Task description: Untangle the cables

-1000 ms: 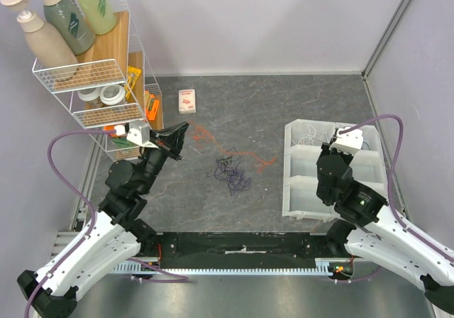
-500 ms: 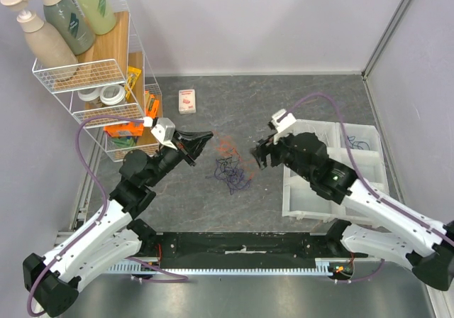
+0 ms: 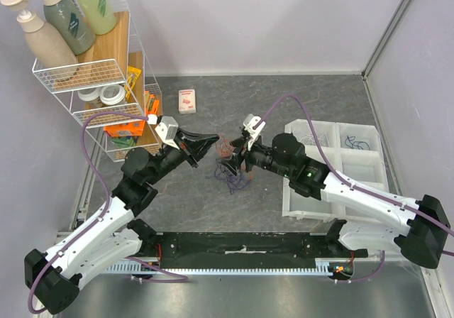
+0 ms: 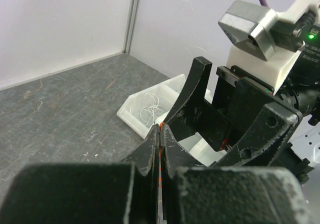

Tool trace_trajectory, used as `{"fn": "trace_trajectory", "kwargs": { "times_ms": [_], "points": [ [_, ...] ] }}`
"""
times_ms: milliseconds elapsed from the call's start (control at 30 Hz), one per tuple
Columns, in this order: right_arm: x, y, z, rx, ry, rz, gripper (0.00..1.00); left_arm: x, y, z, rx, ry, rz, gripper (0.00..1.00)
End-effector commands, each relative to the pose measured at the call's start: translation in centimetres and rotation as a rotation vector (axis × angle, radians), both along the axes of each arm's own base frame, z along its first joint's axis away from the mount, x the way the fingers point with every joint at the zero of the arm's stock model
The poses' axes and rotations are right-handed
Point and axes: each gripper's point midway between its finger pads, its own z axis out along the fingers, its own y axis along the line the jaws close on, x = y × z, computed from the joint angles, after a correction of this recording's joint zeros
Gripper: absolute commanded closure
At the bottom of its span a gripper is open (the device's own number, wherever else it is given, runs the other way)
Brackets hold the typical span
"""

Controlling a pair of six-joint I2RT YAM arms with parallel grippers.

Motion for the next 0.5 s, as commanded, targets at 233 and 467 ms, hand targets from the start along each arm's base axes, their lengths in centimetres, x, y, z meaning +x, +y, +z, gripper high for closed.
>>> {"fn": "trace_trajectory", "kwargs": {
  "times_ms": [233,467],
  "points": [
    [2.5,-1.3,4.5,0.140,-0.068,-0.207,1.00,-0.5,0.5,3.6,-0.066,-0.057,0.002,0.94],
    [3.2,-8.4,8.1,0.113,-0.106,-0.478,1.00,0.4,1.7,3.5,-0.083,-0.021,0.088,0.36]
  ]
}}
